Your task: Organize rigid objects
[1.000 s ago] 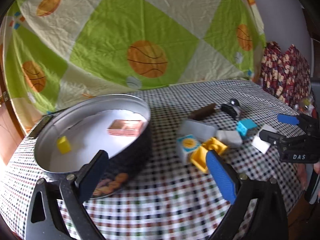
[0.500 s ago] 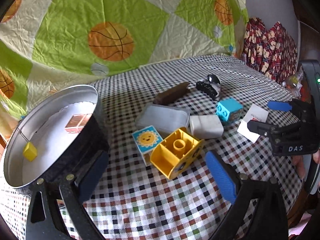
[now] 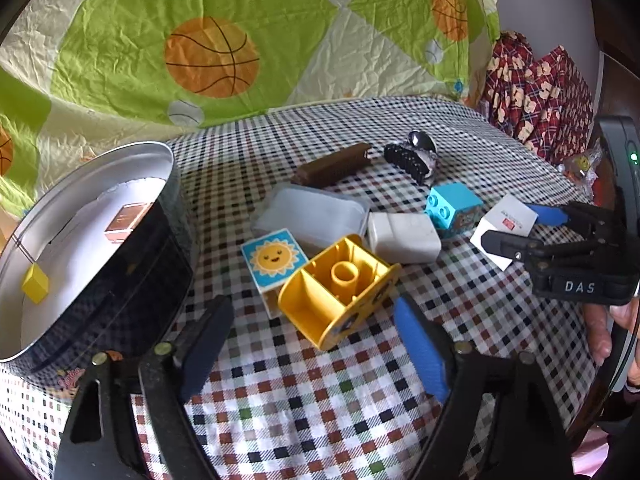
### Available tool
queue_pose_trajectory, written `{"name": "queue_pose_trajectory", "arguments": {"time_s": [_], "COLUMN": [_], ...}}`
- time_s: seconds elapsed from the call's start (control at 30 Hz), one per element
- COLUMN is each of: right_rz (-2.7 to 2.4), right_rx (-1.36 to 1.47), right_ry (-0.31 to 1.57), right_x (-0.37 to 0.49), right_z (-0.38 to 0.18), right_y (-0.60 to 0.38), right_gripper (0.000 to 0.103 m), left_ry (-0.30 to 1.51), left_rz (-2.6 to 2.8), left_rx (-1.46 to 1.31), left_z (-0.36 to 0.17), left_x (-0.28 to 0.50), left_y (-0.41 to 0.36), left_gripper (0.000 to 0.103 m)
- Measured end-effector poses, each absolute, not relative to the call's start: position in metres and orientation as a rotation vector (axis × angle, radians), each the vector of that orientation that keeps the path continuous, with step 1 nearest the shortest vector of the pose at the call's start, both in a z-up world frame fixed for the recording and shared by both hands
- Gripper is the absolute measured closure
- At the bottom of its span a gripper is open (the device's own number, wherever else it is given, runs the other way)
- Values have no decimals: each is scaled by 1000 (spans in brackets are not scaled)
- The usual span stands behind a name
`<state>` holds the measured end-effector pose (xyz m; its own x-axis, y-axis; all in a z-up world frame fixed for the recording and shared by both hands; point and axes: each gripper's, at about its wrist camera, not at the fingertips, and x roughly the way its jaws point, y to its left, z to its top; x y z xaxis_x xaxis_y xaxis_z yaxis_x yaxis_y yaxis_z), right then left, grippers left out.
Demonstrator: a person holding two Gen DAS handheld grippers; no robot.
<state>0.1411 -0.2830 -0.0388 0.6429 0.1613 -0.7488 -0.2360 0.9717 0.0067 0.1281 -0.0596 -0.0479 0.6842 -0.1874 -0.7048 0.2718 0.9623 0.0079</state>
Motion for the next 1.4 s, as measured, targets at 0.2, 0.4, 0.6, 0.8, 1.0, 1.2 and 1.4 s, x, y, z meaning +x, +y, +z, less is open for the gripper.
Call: {"name": "queue_pose_trajectory", "arguments": {"time_s": [0.2, 0.4, 0.6, 0.8, 1.0, 1.2, 1.4], "right_rz": [183, 152, 130, 117, 117, 101, 91], "right_rx": [-102, -84, -90, -122, -76, -75, -68], "right_ry": [769, 724, 675, 632, 635, 610, 594], "right_x": [131, 133, 144, 141, 143, 140, 138], "right_z": [-30, -18, -11, -9, -11, -9, -8], "right_y": [-280, -278, -267, -255, -263, -264, -265], "right_gripper": [23, 23, 23, 23, 23, 23, 23], "left_ry": [804, 811, 840, 871, 867, 850, 787], "left_rz": [-248, -233, -228, -213, -253, -276, -273], "left_rx": [106, 96, 85, 34, -33, -27, 11], "left_z": [-50, -49, -52, -56, -55, -55, -49], "left_x": [134, 139, 147, 155, 155, 146, 135], "left_y": [-63, -71, -78, -71, -61, -62, -65], "left_gripper": [19, 15, 11, 20, 39, 39, 39]}}
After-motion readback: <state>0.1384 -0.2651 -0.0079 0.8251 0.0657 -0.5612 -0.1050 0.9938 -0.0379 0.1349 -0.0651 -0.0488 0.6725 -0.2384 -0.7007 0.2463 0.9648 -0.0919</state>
